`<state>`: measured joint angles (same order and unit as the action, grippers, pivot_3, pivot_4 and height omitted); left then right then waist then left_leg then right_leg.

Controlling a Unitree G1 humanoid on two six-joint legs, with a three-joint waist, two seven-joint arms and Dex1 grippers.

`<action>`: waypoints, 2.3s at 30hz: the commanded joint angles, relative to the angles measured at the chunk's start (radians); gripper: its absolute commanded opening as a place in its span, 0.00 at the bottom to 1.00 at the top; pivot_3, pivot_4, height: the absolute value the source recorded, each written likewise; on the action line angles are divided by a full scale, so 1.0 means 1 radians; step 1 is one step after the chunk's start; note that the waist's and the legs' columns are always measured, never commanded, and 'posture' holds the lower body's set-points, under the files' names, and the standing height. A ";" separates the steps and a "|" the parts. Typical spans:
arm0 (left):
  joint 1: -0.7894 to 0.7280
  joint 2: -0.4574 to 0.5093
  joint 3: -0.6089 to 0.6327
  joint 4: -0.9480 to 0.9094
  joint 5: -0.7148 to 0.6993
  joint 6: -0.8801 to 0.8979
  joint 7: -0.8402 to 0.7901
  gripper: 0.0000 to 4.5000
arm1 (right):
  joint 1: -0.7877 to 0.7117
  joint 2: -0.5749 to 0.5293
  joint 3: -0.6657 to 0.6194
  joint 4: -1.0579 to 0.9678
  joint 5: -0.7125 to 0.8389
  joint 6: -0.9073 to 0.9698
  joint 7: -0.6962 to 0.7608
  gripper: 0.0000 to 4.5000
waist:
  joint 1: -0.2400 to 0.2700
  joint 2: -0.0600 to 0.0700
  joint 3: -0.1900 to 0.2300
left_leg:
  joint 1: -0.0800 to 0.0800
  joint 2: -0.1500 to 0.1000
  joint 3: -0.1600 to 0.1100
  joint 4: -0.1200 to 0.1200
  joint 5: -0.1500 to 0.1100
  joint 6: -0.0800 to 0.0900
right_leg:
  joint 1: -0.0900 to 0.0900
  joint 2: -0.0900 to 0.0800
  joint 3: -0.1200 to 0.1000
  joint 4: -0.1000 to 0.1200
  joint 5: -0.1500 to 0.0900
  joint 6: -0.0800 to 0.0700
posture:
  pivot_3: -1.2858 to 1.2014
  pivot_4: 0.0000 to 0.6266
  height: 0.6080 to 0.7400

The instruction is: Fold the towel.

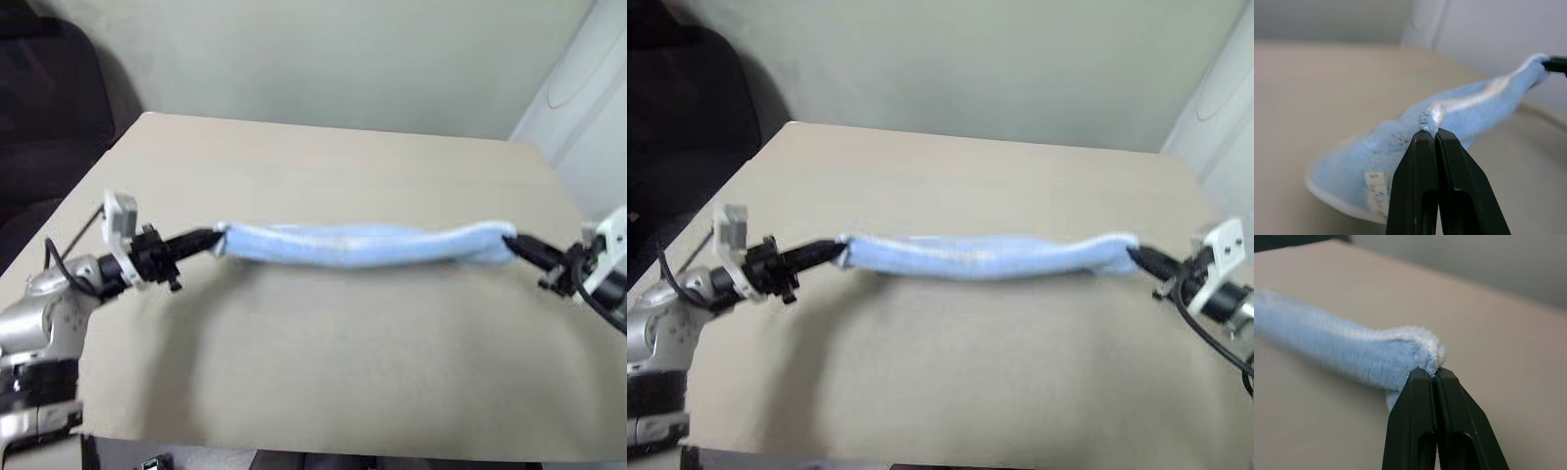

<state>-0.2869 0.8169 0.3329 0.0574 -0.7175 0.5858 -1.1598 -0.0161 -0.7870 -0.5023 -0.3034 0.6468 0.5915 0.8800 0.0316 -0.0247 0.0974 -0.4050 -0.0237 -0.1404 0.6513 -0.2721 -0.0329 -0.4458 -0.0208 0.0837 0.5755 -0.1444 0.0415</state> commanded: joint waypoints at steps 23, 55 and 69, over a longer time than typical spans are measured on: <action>0.064 0.114 0.028 0.007 -0.016 0.110 -0.008 0.00 | 0.214 -0.102 0.013 -0.085 0.076 0.065 0.159 0.00 | -0.004 -0.002 -0.003 | 0.005 0.001 0.001 0.000 -0.007 0.000 | 0.001 0.001 0.001 0.011 -0.020 -0.013 | 0.52 0.24 1.00; -0.519 -0.089 -0.086 0.676 0.265 -0.227 0.124 0.00 | -0.234 -0.071 0.252 0.322 -0.280 -0.177 -0.050 0.00 | 0.003 -0.002 0.000 | 0.006 0.001 0.002 0.013 -0.001 0.012 | 0.006 0.000 0.000 0.017 -0.005 -0.008 | 0.52 0.24 1.00; -0.735 0.057 0.015 0.729 0.192 -0.207 -0.042 0.00 | -0.433 -0.214 0.074 0.328 -0.148 -0.139 0.046 0.00 | 0.002 0.005 0.002 | 0.005 0.001 0.004 0.003 0.008 0.007 | 0.008 -0.001 0.000 0.001 -0.001 -0.001 | 0.52 0.24 1.00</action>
<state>-1.0756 0.8051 0.2918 0.8299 -0.5019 0.3537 -1.1633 -0.5042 -0.9626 -0.3223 0.0441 0.4670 0.4059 0.9114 0.0336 -0.0201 0.0994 -0.4003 -0.0227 -0.1357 0.6543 -0.2641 -0.0255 -0.4379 -0.0218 0.0841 0.5755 -0.1457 0.0402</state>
